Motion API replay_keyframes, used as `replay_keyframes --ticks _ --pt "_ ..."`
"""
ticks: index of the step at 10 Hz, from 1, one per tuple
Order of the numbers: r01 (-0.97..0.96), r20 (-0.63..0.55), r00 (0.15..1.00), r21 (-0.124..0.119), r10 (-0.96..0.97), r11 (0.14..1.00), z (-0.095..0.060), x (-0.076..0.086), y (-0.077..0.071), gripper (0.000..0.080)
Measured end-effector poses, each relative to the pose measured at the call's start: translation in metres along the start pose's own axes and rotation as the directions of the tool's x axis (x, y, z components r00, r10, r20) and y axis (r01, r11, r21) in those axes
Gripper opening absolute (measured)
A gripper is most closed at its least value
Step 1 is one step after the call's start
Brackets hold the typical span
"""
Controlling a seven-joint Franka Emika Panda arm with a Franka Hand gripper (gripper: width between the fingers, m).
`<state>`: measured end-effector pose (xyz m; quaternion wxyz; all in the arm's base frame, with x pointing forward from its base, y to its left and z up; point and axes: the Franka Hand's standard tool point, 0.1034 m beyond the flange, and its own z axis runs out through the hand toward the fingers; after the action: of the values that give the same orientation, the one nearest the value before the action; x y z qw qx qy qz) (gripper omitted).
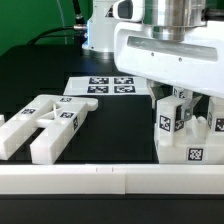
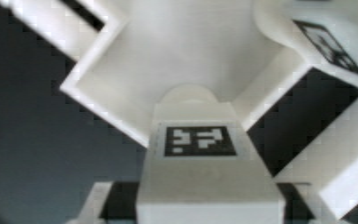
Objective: Assemble chair
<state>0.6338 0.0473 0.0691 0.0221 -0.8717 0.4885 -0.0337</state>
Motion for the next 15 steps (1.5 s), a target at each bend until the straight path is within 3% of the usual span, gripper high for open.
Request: replay_keyframes --ticks 3,5,6,7,8,13,15 --pt "-0.181 0.002 0.984 0.0 0.181 0.984 -0.0001 0.0 0.0 0.0291" --pt "-0.171 0.002 0.985 0.001 0.171 0.985 0.0 -0.0005 -0.0004 0.0521" --pt "-0.133 0.002 0.991 0.0 0.133 0.991 -0.0001 -0.0003 -0.0003 0.0521" --pt "-0.035 0.002 0.999 -0.006 0.035 0.999 -0.0011 0.0003 -0.0001 0.0621" --pt "0.138 -0.005 0.99 -0.012 -0.138 0.99 -0.002 0.0009 -0.0005 0.0645" --pt "0.523 -0.007 0.852 -0.011 -0.523 0.852 -0.0015 0.0031 0.0001 0.0649" --pt "0.685 -0.009 0.728 -0.025 -0.686 0.728 -0.002 0.0036 -0.0004 0.0649"
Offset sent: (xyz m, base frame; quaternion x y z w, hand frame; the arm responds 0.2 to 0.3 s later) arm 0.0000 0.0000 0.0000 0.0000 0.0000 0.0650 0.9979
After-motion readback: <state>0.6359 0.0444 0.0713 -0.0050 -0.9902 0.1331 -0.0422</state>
